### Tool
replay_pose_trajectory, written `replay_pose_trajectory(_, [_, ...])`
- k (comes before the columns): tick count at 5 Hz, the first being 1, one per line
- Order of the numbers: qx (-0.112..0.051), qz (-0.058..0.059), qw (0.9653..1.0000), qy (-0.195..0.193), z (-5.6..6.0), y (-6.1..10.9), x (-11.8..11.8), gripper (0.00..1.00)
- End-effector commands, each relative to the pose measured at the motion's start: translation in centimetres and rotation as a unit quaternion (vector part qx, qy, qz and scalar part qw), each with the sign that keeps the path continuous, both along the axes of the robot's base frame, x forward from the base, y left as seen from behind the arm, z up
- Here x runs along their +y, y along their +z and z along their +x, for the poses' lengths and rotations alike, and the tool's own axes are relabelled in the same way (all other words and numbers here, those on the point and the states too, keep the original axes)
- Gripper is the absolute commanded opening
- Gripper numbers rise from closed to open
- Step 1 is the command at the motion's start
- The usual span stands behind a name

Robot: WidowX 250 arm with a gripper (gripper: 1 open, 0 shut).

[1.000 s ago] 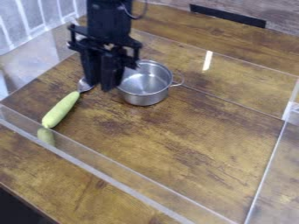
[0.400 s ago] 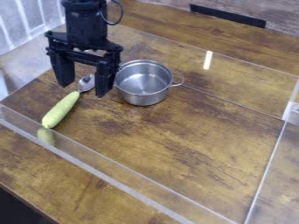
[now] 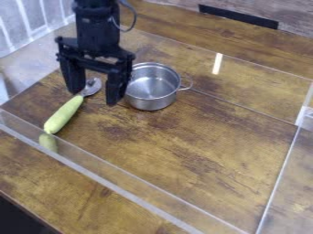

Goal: Move the green spoon to the right

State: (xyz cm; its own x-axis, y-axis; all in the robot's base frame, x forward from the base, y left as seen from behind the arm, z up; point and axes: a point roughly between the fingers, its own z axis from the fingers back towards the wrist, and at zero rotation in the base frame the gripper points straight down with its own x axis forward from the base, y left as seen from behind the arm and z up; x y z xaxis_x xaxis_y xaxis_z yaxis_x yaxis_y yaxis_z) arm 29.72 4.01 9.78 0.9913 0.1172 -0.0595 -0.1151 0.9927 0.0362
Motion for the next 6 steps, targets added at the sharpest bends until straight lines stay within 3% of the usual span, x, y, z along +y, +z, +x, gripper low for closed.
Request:
replay_pose_trajectory(1, [-0.054,0.009,0.9985,0.004,-0.2,0.8,2.1,1.0])
replay_pose_trajectory(3, [-0.091,0.0,0.9959,0.005,-0.5,-1.1,5.5,1.0])
replay_pose_trajectory(4, [-0.101,-0.004,0.9948,0.012,-0.6,-1.9,6.6,1.0])
replay_pose_trajectory(6, [-0.12,-0.016,0.9923,-0.028,1.4,-4.3,7.0,1.0])
